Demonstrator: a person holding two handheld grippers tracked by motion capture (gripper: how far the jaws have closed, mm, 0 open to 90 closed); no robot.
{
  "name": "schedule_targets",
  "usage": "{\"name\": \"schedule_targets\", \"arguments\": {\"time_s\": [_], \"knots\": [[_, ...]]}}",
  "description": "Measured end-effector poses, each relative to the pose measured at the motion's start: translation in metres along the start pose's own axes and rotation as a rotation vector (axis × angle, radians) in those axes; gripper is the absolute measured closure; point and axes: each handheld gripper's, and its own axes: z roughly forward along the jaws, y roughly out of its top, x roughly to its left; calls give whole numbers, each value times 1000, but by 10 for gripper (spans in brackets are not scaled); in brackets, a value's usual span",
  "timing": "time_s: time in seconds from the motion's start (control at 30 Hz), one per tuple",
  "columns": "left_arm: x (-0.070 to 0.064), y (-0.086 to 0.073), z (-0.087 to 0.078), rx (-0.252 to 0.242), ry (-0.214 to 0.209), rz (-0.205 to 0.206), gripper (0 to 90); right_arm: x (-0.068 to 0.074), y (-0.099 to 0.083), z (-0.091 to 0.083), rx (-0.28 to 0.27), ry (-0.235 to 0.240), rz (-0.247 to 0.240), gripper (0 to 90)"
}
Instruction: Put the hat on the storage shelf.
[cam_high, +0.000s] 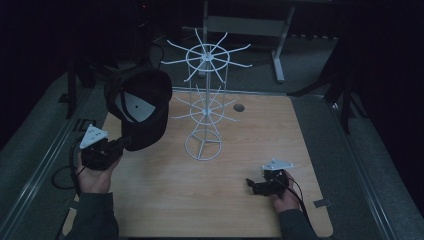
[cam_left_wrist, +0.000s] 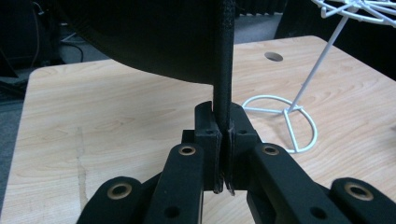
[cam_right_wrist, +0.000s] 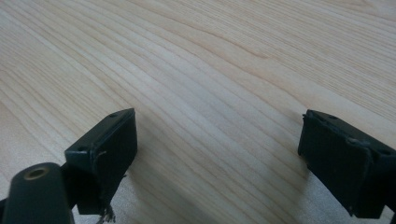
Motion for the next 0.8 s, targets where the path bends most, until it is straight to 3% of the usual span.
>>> {"name": "schedule_targets", "arguments": {"time_s": [0.8], "knots": [[-3,14,0,-36,26,-10,866,0,0,0,0,0,4,117]]}}
